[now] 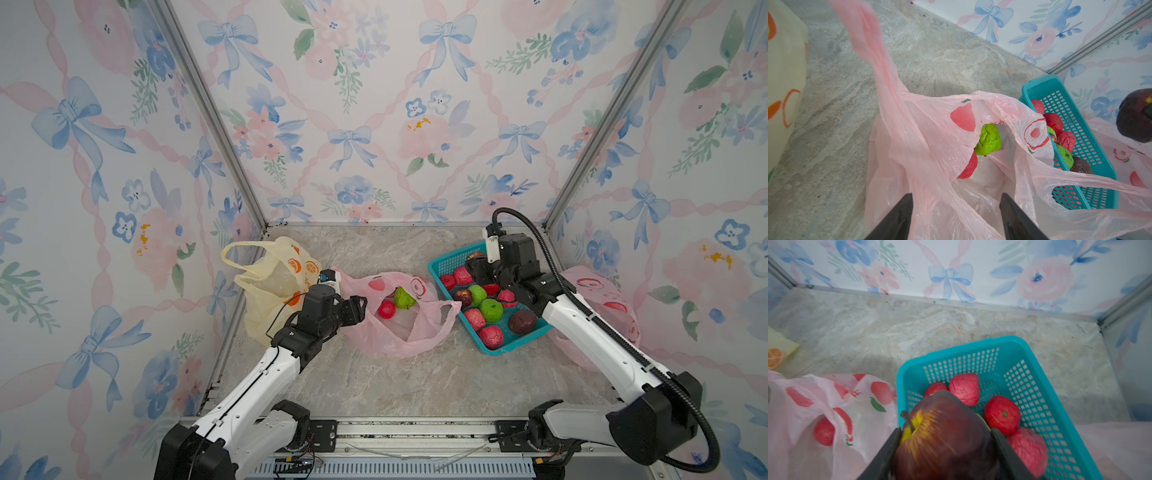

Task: Untie the knot of a plastic bag & take out the apple
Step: Place the apple in the basket.

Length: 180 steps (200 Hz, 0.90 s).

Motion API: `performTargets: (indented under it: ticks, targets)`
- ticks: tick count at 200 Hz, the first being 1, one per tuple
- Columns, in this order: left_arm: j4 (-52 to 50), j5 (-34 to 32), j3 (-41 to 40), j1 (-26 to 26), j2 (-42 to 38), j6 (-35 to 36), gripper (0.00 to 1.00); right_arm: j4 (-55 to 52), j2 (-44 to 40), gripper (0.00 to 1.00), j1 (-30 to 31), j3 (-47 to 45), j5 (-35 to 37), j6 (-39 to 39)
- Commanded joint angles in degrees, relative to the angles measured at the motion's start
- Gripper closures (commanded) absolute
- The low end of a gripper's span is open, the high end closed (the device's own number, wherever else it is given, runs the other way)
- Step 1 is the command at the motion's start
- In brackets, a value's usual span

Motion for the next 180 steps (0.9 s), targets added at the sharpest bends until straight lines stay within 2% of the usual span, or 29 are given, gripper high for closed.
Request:
performTargets:
  ticks: [1, 13, 30, 54, 111, 165, 180]
  targets:
    - [3.54, 0.88, -1.28, 0.39, 1.01, 0.67, 0.30, -6.25, -1.59, 0.73, -4.49, -4.20, 3.80, 1.33]
    - [4.68, 0.68, -1.78, 0.43, 1.36, 0.22, 0.29, -6.25, -1.72, 0.73, -7.61, -6.41, 2.89, 2.57]
    - [5.01, 0.33, -1.76, 0.45, 1.99, -0.04, 0.23, -6.14, -1.07, 0.71, -11.09, -8.68, 1.08, 3.89]
    - [5.30, 0.32, -1.23, 0.46, 2.92, 0.08, 0.22, -5.42, 0.00, 0.69, -13.78, -10.31, -1.46, 4.86]
    - [2.85, -2.61, -1.07, 0.32, 3.66, 0.73, 0.20, -5.16, 4.08, 0.67, -14.68, -11.09, -1.90, 4.71]
    - [2.63, -2.47, -0.66, 0.35, 5.05, 0.82, 0.21, -4.95, 6.33, 0.64, -14.99, -12.22, -1.39, 4.71]
    - [2.64, -2.48, -0.57, 0.34, 5.38, 0.80, 0.21, -5.28, 6.71, 0.59, -15.14, -12.24, -1.53, 4.54]
